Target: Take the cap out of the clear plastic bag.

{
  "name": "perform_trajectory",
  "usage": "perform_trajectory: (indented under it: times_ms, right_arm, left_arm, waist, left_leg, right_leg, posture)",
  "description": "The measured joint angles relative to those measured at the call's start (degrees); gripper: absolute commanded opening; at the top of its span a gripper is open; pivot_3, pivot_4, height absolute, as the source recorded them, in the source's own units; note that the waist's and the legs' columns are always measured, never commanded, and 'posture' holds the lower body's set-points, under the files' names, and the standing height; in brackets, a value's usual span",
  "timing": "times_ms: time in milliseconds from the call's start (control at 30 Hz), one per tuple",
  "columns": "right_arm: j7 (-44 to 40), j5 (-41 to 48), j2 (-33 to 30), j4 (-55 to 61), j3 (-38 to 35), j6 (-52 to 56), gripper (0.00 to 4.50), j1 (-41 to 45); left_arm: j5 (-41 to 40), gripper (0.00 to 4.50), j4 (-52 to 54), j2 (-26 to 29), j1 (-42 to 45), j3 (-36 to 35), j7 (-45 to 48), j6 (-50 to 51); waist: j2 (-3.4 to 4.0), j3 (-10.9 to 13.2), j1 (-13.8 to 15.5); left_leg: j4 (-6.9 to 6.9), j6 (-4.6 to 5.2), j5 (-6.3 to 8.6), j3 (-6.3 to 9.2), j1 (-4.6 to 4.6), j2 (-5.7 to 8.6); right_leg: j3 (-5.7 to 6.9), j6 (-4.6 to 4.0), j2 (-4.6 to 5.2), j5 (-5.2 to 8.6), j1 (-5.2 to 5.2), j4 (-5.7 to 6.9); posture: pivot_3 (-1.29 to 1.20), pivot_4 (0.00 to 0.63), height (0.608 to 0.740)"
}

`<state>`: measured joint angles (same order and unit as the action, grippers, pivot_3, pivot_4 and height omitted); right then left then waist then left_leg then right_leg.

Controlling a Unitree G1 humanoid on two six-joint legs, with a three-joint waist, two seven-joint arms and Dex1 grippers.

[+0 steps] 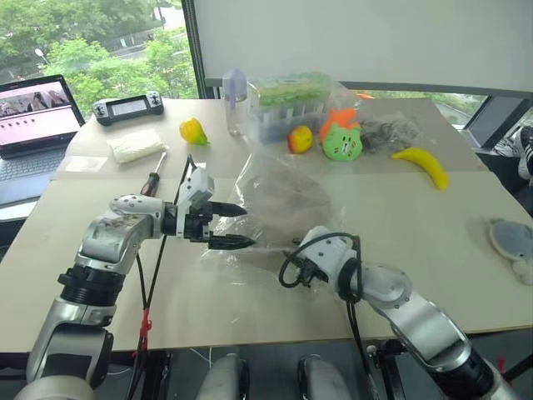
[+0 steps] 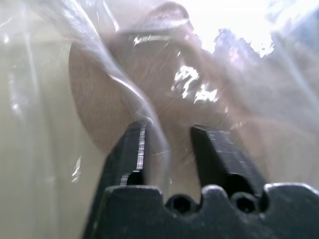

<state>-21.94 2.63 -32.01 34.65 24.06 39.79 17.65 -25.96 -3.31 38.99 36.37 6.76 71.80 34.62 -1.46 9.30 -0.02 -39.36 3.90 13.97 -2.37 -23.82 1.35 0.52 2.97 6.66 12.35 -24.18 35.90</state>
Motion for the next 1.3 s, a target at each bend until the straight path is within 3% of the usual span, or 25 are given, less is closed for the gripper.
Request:
perform_trajectory:
  times_ms: [33, 233, 467, 867, 1000, 1200, 1300]
  right_arm:
    - [0.0, -1.2, 0.9, -0.9, 0.2, -1.1, 0.06, 1.0]
    - [2.6, -8.0, 3.7, -9.5, 0.8, -8.0, 0.02, 5.1]
    - [9.6, -17.6, 7.0, -33.4, 1.3, -21.8, 0.02, 16.1]
    - [24.1, -25.6, 13.0, -71.2, -0.5, -45.6, 0.02, 35.6]
    - [23.1, -25.6, 14.2, -71.5, -2.5, -48.4, 0.02, 38.1]
    - [11.3, -19.5, 14.4, -59.7, -4.7, -46.7, 0.02, 31.1]
    - [6.6, -16.3, 14.6, -52.4, -6.7, -43.6, 0.02, 30.4]
  left_arm:
    - [0.0, 4.5, -0.1, 0.0, -0.3, -0.1, 0.0, -0.8]
    - [-0.2, 4.5, 0.4, -0.5, -1.0, -0.5, -0.3, -1.2]
    - [-0.2, 4.5, -0.2, -2.0, -2.9, -0.7, -0.2, -4.2]
    - [-1.3, 4.5, 2.2, -1.6, -3.5, -2.9, -1.2, -4.3]
    - [-2.8, 4.5, 5.9, -2.2, -6.0, -3.7, -4.2, -0.8]
    - [-18.0, 4.5, 18.0, -2.6, -11.8, -9.0, -7.8, 14.4]
    - [-21.5, 4.5, 20.3, -2.1, -14.0, -10.1, -9.9, 18.8]
  waist:
    - [0.0, 0.0, -0.1]
    - [0.0, 0.0, -0.3]
    - [0.0, 0.0, -0.9]
    - [0.04, 0.0, -1.7]
    - [0.05, 0.0, -2.1]
    - [0.06, 0.0, -2.3]
    - [0.07, 0.0, -2.4]
  left_leg:
    - [0.0, 0.0, 0.0, 0.0, 0.0, -0.01]
    - [0.0, -0.02, -0.01, 0.0, 0.0, 0.01]
    - [0.0, -0.11, -0.07, 0.0, 0.02, 0.0]
    - [0.22, -0.42, -0.25, 0.0, 0.02, 0.0]
    - [0.41, -0.74, -0.44, 0.01, 0.02, -0.03]
    - [0.42, -0.31, -0.18, 0.03, 0.0, -0.1]
    - [0.42, -0.32, -0.19, 0.04, 0.08, -0.14]
  right_leg:
    - [0.0, 0.0, -0.01, 0.0, 0.0, 0.0]
    - [0.0, 0.0, 0.0, 0.0, 0.01, 0.0]
    - [-0.02, -0.03, -0.02, -0.02, -0.04, 0.07]
    - [-0.08, -0.06, -0.03, -0.04, -0.12, 0.21]
    - [-0.09, -0.06, -0.06, -0.04, -0.14, 0.21]
    - [-0.13, -0.07, -0.09, -0.04, -0.17, 0.22]
    - [-0.15, -0.15, -0.14, -0.09, -0.15, 0.27]
  posture:
    - [0.0, 0.15, 0.738]
    - [0.0, 0.15, 0.738]
    - [0.0, 0.15, 0.738]
    - [0.0, 0.15, 0.738]
    - [0.0, 0.15, 0.738]
    - [0.0, 0.15, 0.738]
    - [0.0, 0.15, 0.738]
